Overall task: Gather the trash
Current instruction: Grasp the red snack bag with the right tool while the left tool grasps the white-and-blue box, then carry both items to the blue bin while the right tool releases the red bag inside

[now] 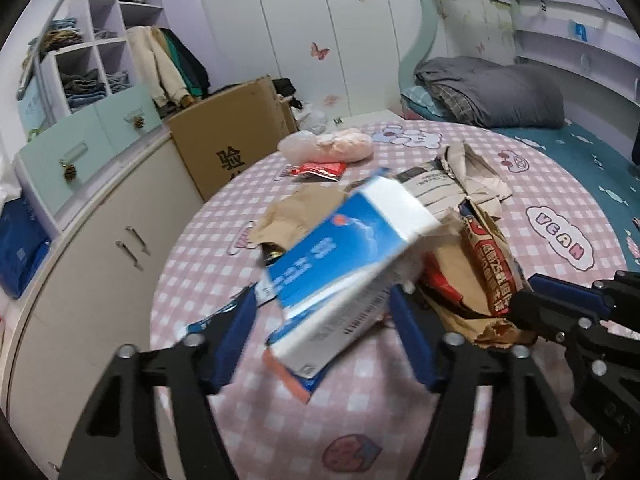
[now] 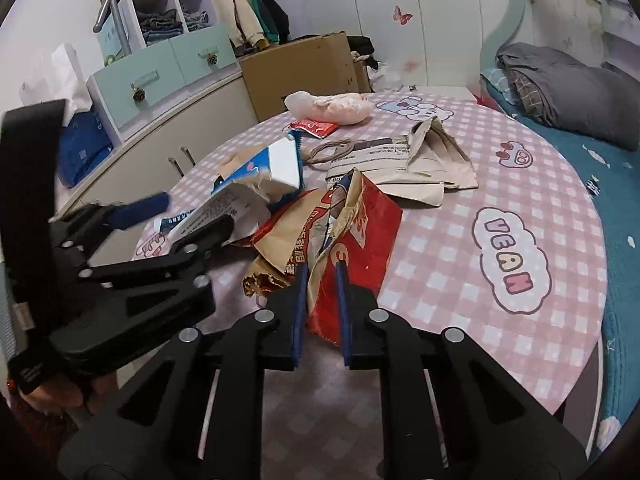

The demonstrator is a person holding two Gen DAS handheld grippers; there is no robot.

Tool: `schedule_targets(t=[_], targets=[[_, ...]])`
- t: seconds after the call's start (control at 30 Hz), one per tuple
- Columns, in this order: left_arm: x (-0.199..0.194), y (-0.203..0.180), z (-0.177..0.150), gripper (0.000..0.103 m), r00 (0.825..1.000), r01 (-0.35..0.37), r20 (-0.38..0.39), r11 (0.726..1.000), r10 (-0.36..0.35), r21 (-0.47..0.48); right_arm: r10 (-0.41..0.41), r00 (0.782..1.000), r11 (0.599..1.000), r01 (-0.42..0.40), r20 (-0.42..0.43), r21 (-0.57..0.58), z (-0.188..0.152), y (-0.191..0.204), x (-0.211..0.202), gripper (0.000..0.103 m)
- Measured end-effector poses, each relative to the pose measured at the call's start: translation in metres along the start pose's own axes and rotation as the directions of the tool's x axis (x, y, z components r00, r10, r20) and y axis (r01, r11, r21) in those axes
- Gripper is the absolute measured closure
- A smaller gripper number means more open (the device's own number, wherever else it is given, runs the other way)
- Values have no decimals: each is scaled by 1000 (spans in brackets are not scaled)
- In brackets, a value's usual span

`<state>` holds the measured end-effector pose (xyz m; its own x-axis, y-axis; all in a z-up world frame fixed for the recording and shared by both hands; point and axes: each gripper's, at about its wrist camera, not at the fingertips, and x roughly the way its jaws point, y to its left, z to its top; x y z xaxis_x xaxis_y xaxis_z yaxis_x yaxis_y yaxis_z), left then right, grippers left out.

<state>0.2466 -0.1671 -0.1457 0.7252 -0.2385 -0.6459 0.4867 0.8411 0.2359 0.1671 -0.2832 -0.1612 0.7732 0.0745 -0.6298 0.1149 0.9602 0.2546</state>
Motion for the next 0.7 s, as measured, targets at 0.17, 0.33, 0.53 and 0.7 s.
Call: schedule_targets(t=[0.17,0.33,0.53,0.7], targets=[[13,-9,-1,68,999,5,-40,998,-2,66,15,1000,1000,-15,-13,11,0,-2,4,89],[-4,8,0,79,999,-34,19,999,34,-32,-6,1000,1000,6,-12,26,-2,-3,5,80],[-40,27,-3,81,993,-63,89,990,75,-126,-58,998,997,59,-23,49,-5,-8,12,52],[-54,35,-14,88,994,-43,92,983,61,-181,-41,998,999,42,-49,21,-9,-2,24,58]])
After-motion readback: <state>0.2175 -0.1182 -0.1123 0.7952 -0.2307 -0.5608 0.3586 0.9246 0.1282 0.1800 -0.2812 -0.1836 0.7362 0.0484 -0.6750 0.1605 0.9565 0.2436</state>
